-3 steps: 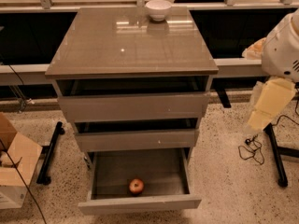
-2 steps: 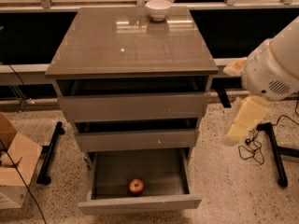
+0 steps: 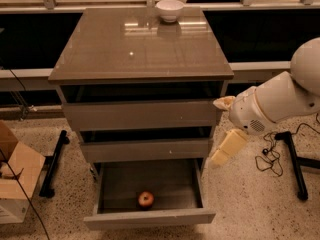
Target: Pick apple from bottom drawer and place on counter
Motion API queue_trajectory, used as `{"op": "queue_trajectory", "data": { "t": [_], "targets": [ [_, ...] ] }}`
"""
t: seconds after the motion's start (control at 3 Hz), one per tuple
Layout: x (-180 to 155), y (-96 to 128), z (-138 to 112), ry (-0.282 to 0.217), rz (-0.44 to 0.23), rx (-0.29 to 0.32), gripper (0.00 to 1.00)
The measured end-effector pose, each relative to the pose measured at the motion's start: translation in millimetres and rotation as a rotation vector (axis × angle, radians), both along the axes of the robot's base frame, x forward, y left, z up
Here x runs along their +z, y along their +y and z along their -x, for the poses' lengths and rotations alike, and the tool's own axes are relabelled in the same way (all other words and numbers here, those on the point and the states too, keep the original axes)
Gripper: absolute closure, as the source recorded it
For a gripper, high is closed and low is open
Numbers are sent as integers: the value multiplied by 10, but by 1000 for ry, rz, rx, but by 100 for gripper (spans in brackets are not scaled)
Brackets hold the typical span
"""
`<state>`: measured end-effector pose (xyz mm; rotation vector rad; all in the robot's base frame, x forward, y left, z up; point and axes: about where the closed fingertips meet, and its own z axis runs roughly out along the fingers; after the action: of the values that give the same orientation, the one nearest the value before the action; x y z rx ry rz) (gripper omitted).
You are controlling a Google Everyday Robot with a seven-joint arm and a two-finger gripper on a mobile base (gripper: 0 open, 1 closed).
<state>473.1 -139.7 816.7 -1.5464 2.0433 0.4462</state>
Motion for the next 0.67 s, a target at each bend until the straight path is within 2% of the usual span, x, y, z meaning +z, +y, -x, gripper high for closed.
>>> {"op": "queue_trajectory", "data": {
  "t": [0.67],
  "targets": [
    [-96, 37, -17, 6, 0, -27, 0]
  ]
}}
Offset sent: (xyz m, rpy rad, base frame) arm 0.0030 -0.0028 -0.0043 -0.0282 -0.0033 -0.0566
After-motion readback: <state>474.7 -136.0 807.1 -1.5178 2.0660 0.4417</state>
